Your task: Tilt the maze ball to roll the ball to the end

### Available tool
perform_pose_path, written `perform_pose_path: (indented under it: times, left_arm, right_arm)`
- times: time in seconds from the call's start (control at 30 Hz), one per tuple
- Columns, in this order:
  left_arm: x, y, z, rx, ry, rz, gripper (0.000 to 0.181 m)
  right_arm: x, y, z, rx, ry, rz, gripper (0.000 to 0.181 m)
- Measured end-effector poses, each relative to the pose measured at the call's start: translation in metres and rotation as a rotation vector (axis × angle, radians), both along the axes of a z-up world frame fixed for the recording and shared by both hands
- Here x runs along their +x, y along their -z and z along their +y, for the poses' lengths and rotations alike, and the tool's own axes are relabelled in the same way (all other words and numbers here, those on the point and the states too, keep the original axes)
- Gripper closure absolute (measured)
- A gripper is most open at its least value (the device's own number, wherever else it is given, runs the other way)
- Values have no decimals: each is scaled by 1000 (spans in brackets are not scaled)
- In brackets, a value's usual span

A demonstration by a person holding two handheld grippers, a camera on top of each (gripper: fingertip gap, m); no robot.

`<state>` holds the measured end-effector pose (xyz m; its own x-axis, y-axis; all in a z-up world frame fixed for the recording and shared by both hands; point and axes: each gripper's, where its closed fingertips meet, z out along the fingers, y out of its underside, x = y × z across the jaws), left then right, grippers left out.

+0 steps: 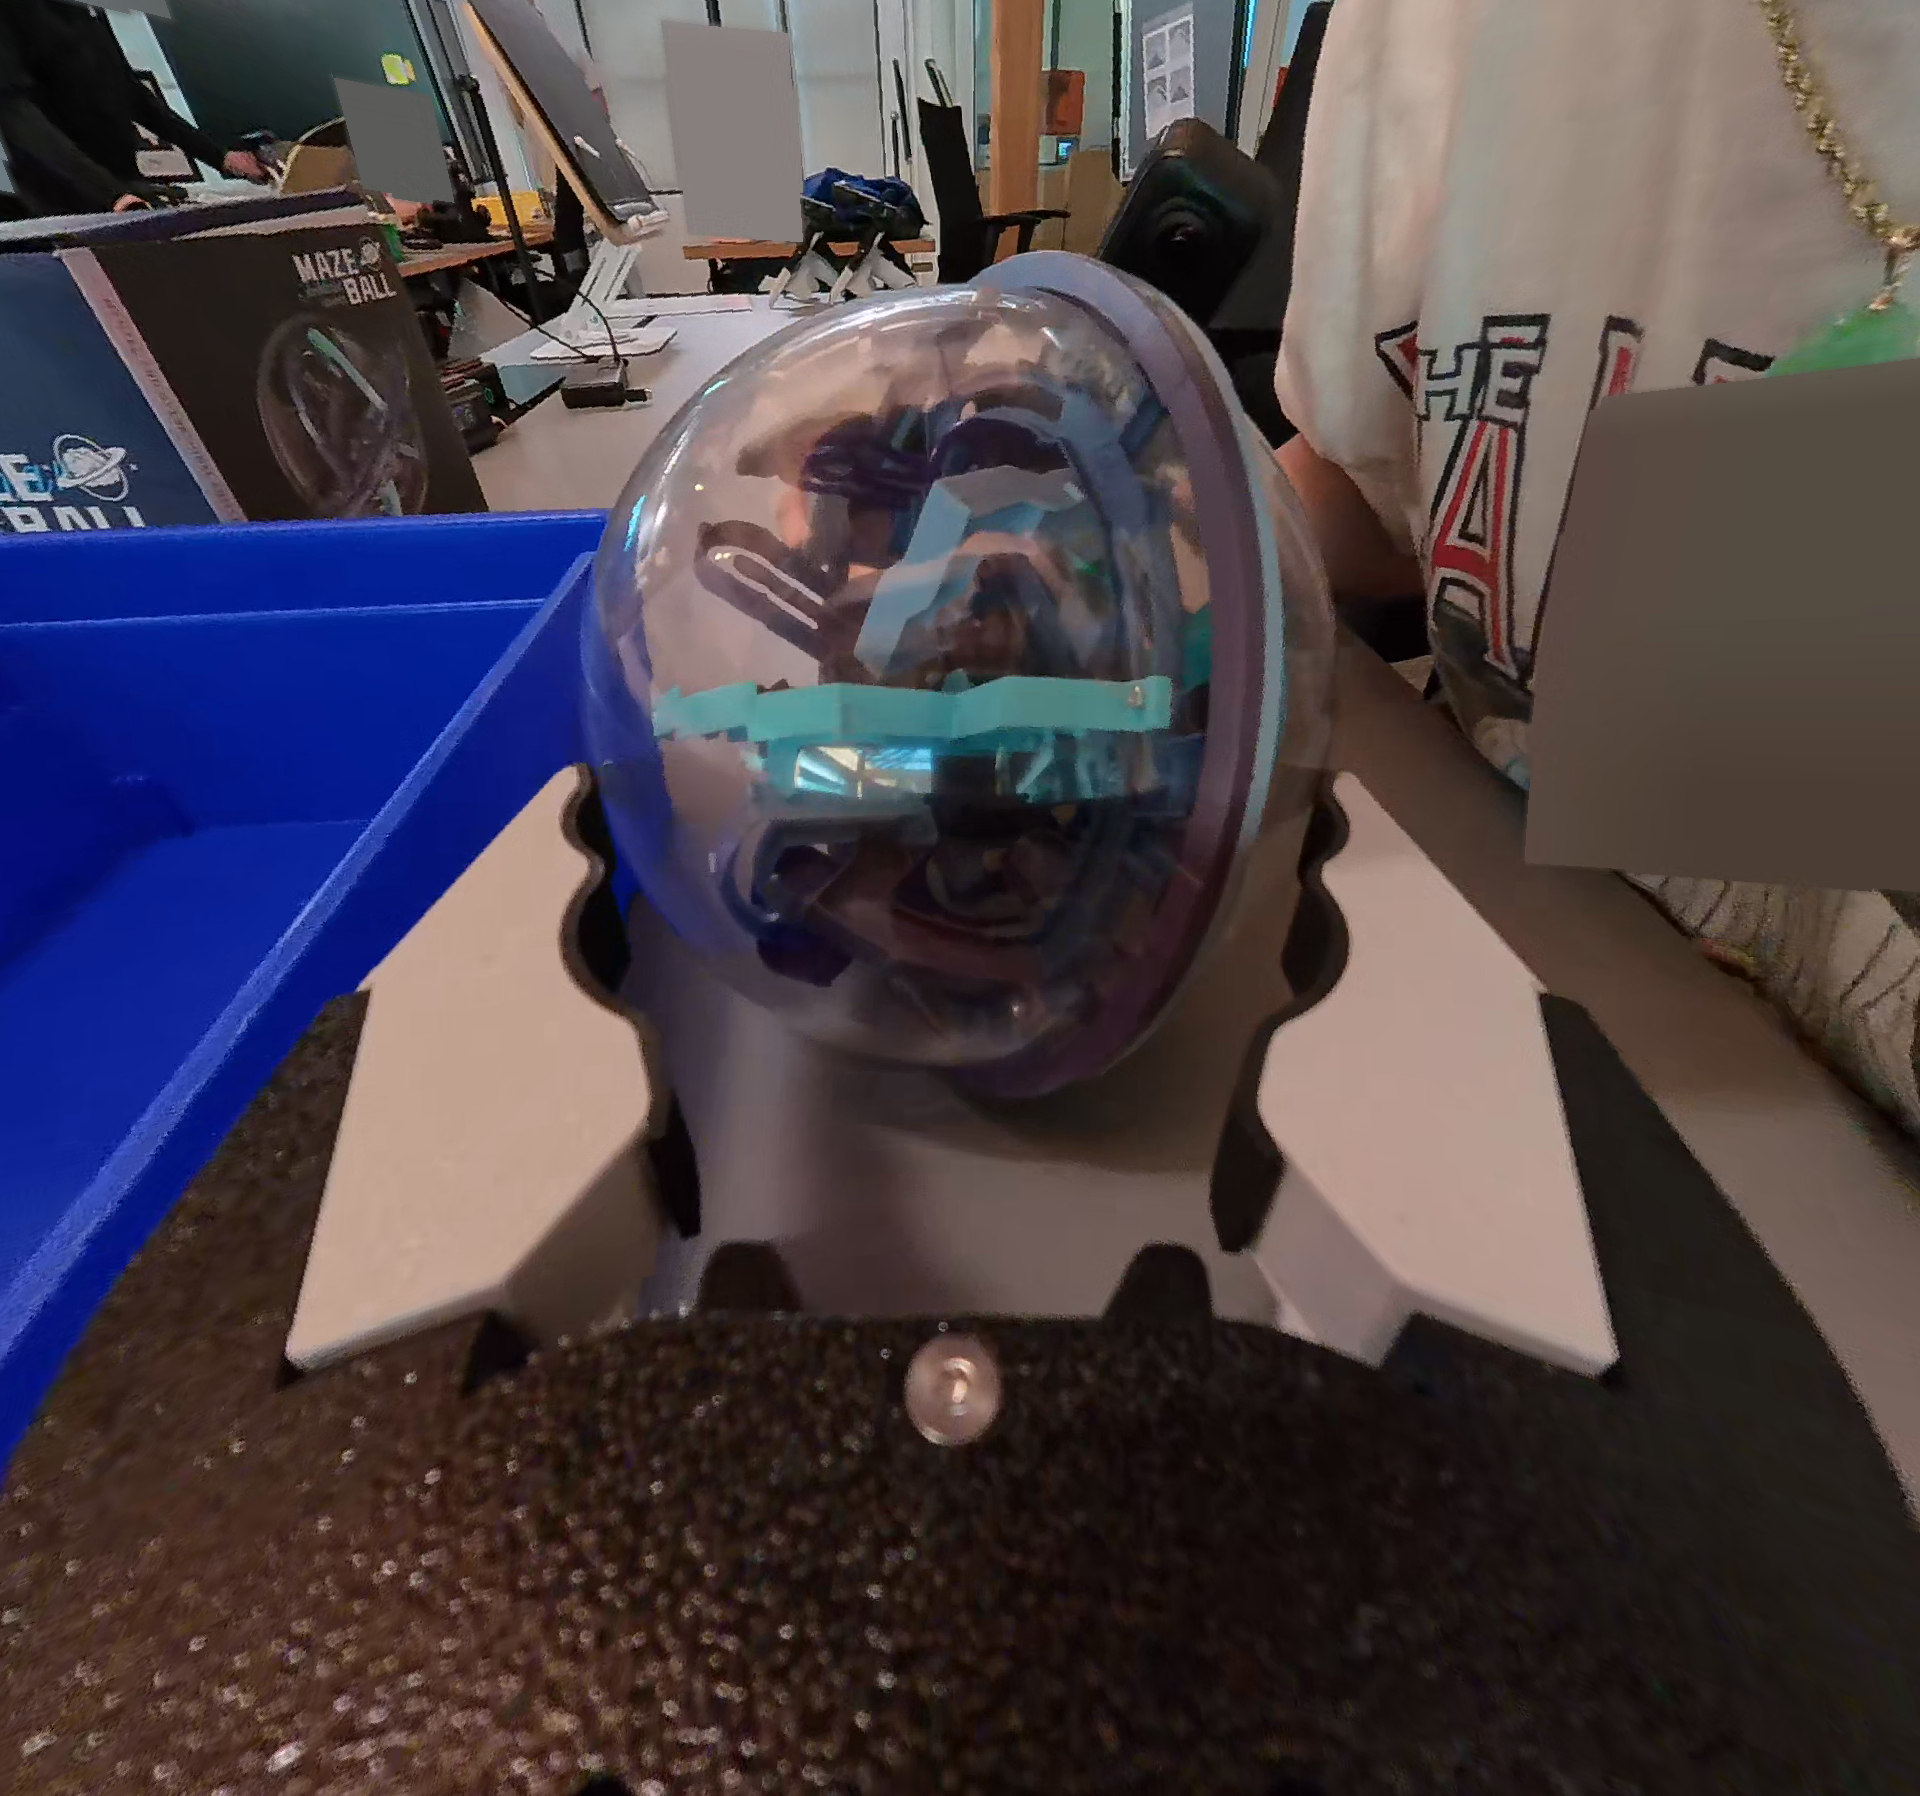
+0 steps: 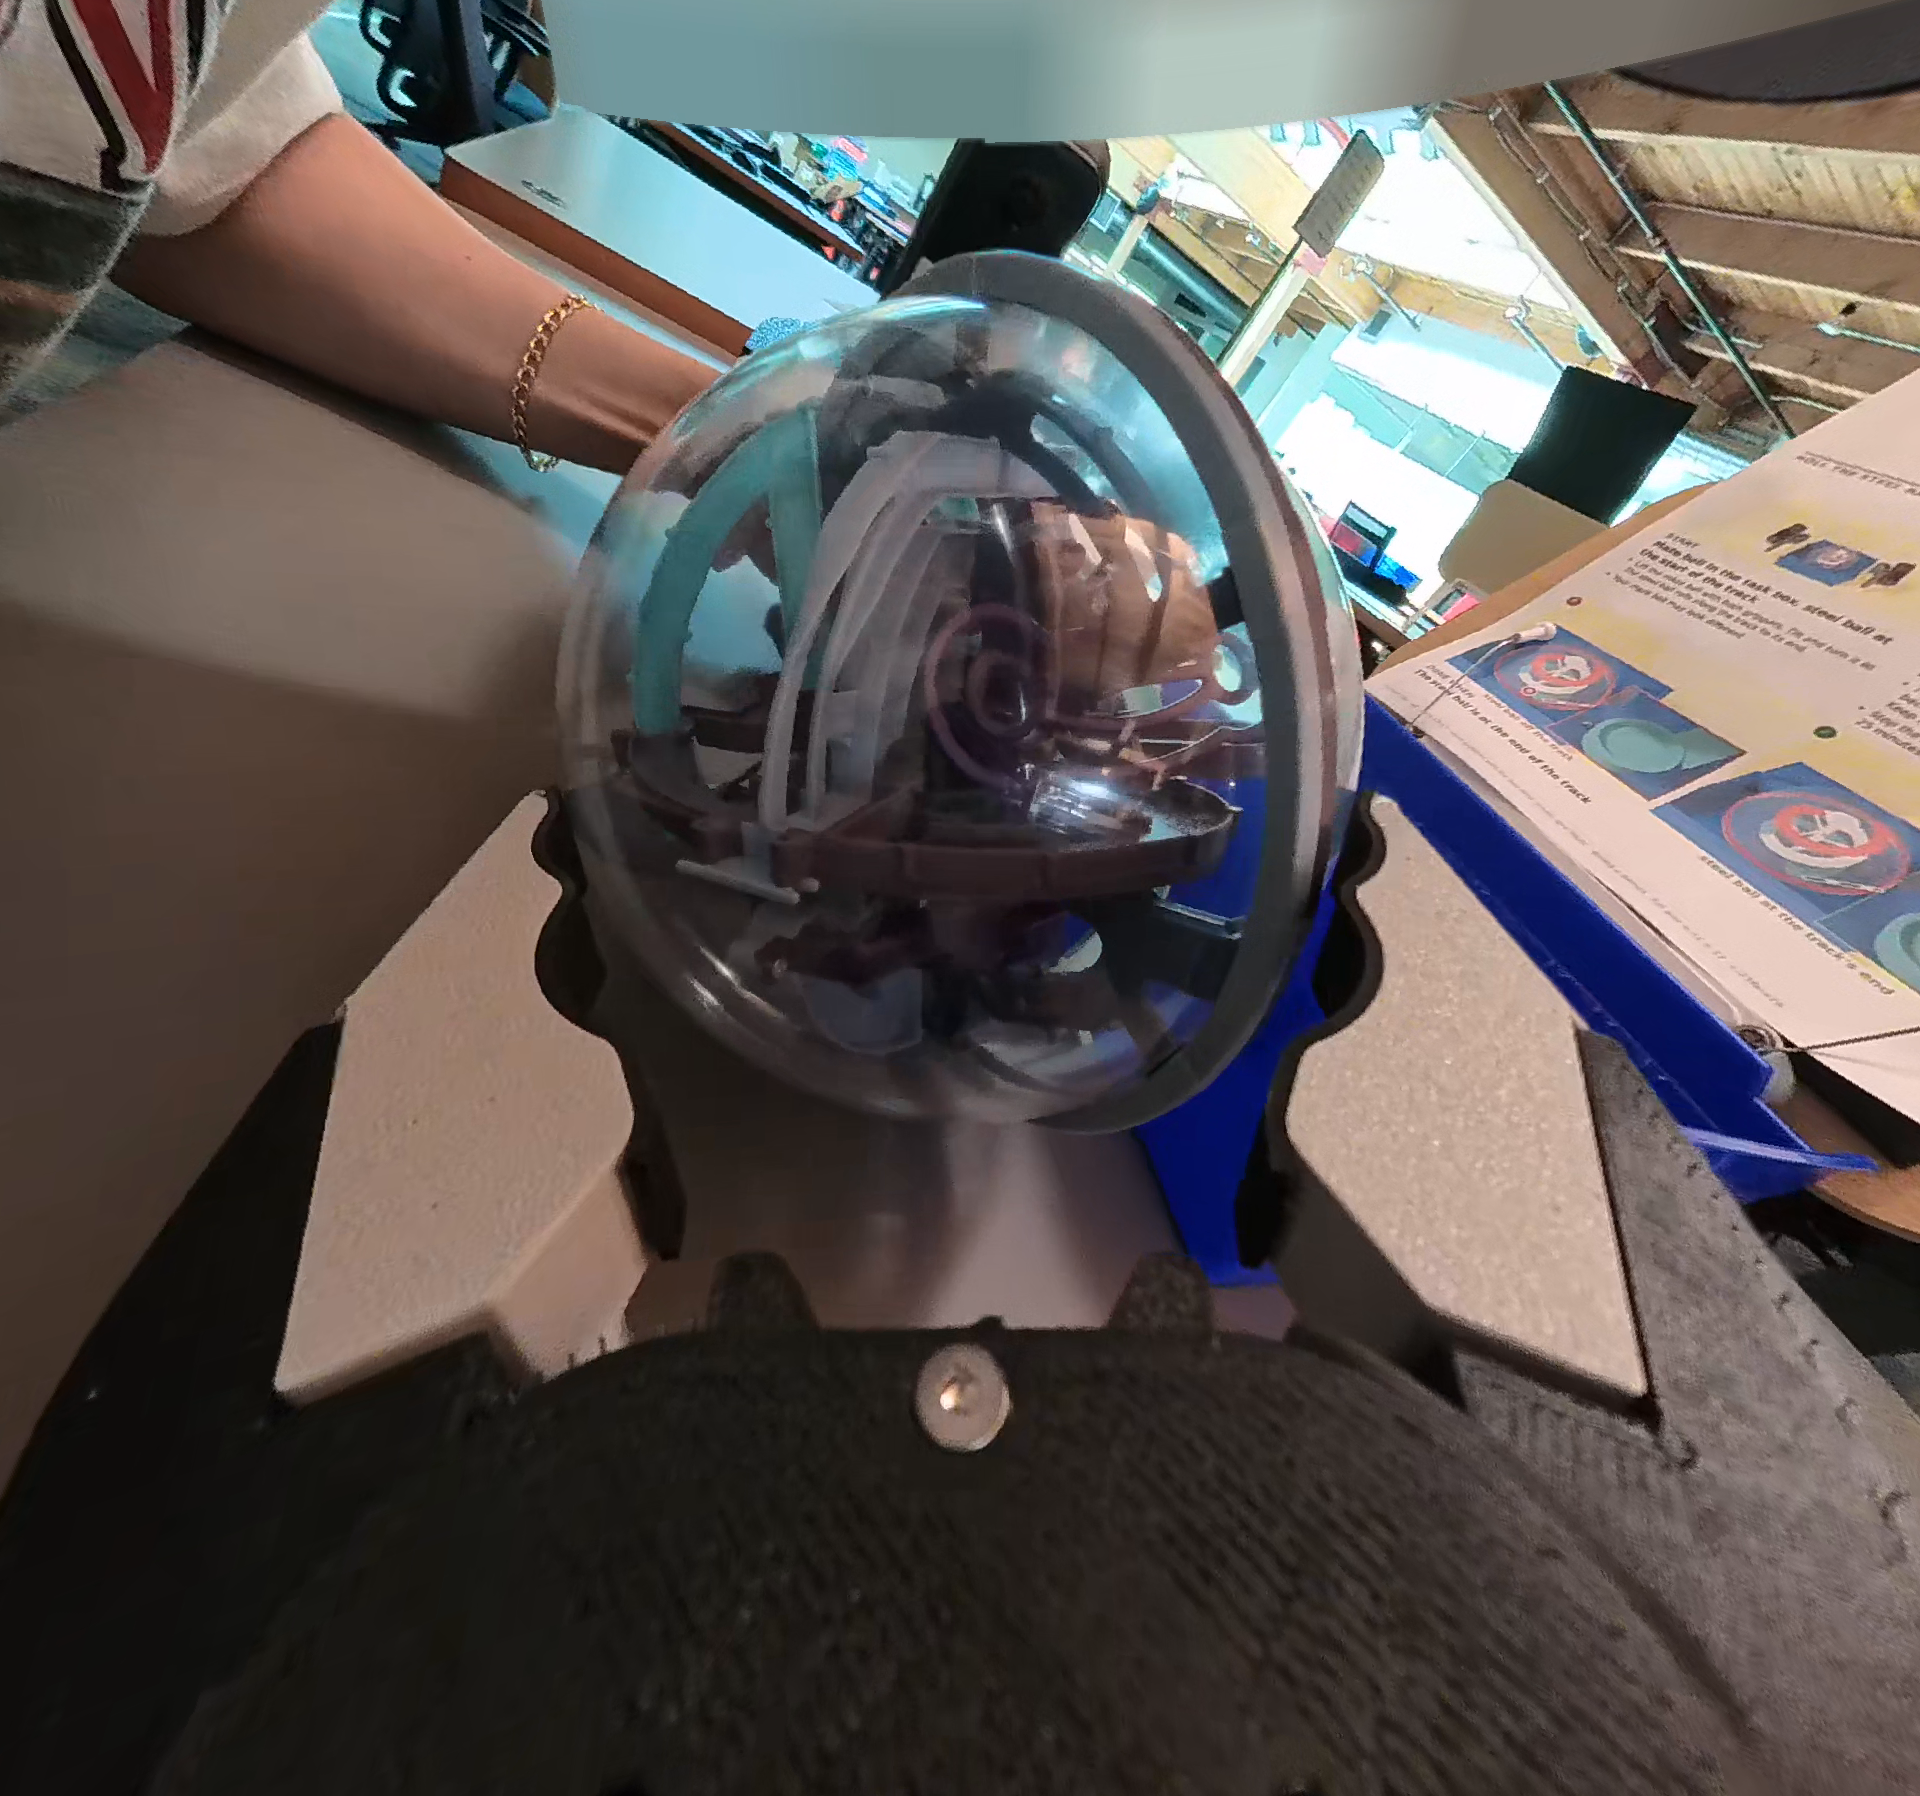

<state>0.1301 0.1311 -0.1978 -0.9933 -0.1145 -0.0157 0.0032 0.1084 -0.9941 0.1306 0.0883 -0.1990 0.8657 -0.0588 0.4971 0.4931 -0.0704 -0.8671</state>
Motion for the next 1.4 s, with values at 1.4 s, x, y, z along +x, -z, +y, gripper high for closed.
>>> perform_pose_path:
  times: [1.4]
  left_arm:
    - [11,-7,-19,-38,-212,80,60]
  right_arm:
    - [17,-1,-12,-89,32,309,34]
